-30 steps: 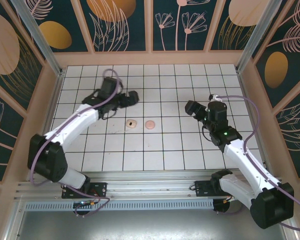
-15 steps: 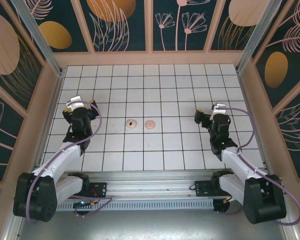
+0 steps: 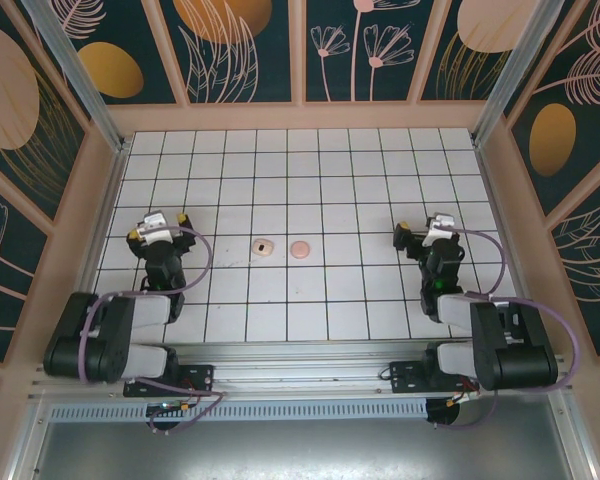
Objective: Insert wireless bluetooth earbuds into charging case
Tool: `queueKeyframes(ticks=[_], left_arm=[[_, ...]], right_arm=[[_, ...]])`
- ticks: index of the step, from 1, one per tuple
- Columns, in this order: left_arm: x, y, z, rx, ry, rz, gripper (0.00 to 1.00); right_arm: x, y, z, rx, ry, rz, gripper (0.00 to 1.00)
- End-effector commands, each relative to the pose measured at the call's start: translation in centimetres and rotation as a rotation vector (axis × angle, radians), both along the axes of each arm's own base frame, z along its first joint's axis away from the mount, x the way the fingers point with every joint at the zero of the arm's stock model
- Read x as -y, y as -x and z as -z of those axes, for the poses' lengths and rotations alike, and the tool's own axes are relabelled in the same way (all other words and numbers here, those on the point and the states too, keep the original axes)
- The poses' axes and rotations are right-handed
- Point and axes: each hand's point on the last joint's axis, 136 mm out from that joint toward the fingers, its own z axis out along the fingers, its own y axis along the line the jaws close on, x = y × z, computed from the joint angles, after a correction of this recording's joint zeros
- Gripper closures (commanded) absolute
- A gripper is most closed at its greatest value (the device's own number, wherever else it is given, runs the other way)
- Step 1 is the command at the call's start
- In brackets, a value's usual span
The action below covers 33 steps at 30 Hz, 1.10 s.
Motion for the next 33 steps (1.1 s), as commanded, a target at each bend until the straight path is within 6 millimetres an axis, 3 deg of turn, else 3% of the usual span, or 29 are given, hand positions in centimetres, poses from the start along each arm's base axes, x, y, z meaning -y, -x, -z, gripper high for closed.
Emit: queueKeyframes(ticks=[1,2,6,11,15,17,19,33], left_arm=[[0.4,-0.7,-1.0,0.098,-0.026,0.035,0.01],[0.3,-1.4,-0.2,0.034,0.01,0.056,0.01],[-0.6,-1.5,-0.3,0.053,0.041,0.048,0.01],[-0.6,-1.4,-0.3,0.056,0.038,0.048,0.01],[-0.7,-1.3,-0.4,0.059,0.037,0.046,0.01],[-0.6,-1.4,-0.4,0.061,0.036,0.048,0.01],[-0.6,-1.4,-0.4,0.06,0.037,0.047,0.01],[-0.7,-1.3,-0.4,0.059,0.036,0.047,0.01]], right_arm=[[-1.2,-0.7,-3.2,0.147,0.072,-0.059,0.01],[-1.3,-0.7,-3.3,0.154,0.087,-0.068,0.01],[-2.1,-1.0,-2.9,0.188,0.143,-0.117,0.01],[-1.3,-1.8,-2.3,0.14,0.102,-0.1,0.01],[0.1,-3.6,-1.2,0.072,0.006,-0.117,0.01],[1.5,-2.8,-0.9,0.114,-0.036,-0.074,0.01],[0.6,-2.7,-0.5,0.095,-0.016,-0.116,0.01],[1.0,-2.7,-0.7,0.107,-0.031,-0.108,0.01]])
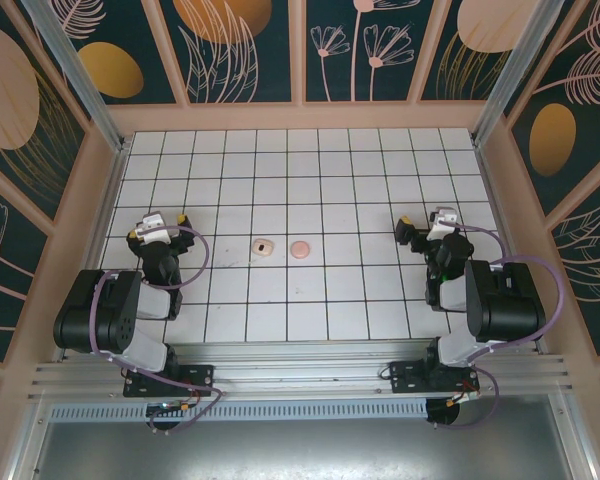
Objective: Insert wireless bluetooth earbuds into charging case
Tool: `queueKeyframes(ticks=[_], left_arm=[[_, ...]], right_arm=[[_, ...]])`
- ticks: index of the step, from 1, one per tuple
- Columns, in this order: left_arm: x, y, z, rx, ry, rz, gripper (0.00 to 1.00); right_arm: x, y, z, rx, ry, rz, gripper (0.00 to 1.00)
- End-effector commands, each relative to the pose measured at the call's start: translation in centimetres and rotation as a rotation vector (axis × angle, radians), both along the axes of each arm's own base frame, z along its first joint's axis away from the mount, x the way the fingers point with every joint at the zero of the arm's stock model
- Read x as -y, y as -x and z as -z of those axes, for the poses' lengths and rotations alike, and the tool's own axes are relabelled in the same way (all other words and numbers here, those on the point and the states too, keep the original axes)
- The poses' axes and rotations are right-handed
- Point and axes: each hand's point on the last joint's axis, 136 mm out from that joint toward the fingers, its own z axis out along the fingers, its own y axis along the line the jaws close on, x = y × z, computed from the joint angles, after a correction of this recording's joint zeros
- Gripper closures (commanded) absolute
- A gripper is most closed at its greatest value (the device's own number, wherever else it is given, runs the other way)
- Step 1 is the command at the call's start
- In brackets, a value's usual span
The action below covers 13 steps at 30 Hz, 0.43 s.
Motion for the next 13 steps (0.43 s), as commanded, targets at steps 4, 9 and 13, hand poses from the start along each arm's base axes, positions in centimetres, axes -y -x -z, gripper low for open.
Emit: queueKeyframes(ticks=[4,9,13], left_arm=[[0.05,-0.36,-1.61,0.063,0.016,0.006,0.01],[0.08,-0.59,-1.45,0.054,0.02,0.008,0.01],[0.15,-0.37,-1.64,0.063,0.015,0.012,0.01]], right_arm=[[0.42,-0.27,-1.22,0.048,-0.016,0.021,0.01],[0.54,-0.28,-1.17,0.046,-0.017,0.028,0.01],[0.56,-0.26,-1.18,0.046,-0.017,0.028,0.01]])
